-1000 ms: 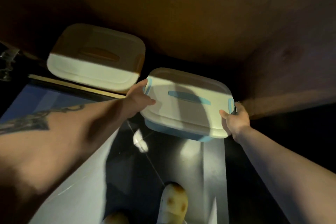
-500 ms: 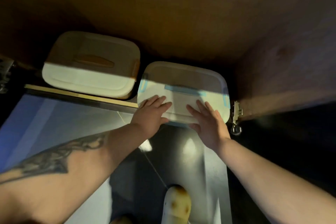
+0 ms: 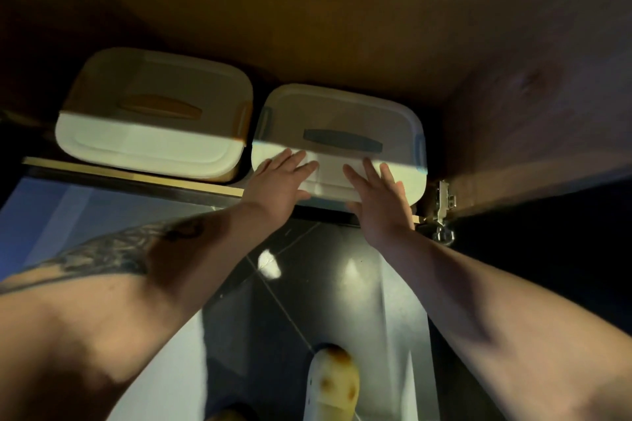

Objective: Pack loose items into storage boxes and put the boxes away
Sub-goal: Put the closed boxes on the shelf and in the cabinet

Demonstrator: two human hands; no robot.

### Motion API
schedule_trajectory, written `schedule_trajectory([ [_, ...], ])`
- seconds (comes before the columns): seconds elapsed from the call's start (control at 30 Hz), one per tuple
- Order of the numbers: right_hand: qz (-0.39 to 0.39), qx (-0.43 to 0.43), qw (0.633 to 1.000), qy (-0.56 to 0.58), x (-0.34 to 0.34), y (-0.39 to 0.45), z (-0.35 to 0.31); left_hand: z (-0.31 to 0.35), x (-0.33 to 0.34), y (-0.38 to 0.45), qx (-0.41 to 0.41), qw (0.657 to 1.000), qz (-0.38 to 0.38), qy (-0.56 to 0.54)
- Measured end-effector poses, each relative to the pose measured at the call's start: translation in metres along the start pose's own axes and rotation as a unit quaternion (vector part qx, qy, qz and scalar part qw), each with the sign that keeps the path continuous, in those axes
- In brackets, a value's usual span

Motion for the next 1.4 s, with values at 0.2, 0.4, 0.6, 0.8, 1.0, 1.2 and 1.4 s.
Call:
schedule_trajectory([
  [0.2,-0.003,0.003,1.0,-0.006,0.003,0.018,0.005,0.001,-0.002,0.011,-0.025,1.0,0.0,-0.003],
  [0.4,-0.033,0.025,0.999,0.021,0.004,0.016,0.0,0.0,0.0,0.013,-0.058,0.998,-0.028,-0.006],
  [0.6,-0.093,0.065,0.988,0.102,-0.016,-0.013,-0.034,0.016,-0.017,-0.026,-0.118,0.986,-0.087,-0.076],
  [0.8,-0.106,0.088,0.982,0.127,-0.08,-0.067,-0.082,0.002,-0.091,-0.085,-0.172,0.979,-0.066,-0.088],
  [1.0,-0.107,0.055,0.989,0.083,-0.19,-0.13,-0.144,-0.002,-0.197,-0.155,-0.23,0.967,-0.05,-0.102],
  [1.2,-0.055,-0.036,0.997,0.037,-0.315,-0.184,-0.204,0.001,-0.32,-0.236,-0.246,0.953,0.0,-0.179],
  [1.4,-0.008,-0.12,0.992,0.031,-0.403,-0.222,-0.27,-0.005,-0.425,-0.304,-0.256,0.93,0.08,-0.25],
])
Point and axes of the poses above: each hand's wrist, its own y-axis towards the middle knuckle, its own x-axis out of the palm, z = x × y, the point moved 5 cm from there along y, towards the middle knuckle, and after that the axes turned 11 degrees about -x, right-handed, at the moved point
